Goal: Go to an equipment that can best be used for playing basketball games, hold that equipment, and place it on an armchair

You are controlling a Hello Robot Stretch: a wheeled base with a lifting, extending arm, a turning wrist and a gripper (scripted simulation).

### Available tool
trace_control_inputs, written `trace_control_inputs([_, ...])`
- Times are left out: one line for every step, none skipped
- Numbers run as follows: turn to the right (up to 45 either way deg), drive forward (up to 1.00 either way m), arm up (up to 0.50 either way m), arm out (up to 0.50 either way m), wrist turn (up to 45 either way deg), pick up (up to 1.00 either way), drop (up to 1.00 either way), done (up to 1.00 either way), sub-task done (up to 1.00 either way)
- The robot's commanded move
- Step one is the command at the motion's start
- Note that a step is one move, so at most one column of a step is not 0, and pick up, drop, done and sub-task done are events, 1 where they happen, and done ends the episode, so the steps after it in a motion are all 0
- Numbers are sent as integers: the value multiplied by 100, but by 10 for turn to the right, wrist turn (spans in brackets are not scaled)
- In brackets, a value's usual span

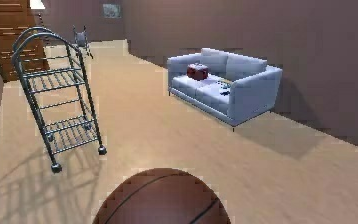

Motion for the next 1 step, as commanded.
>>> trace_control_inputs([0, 100, 0, 0, 0, 0, 0, 0, 0])
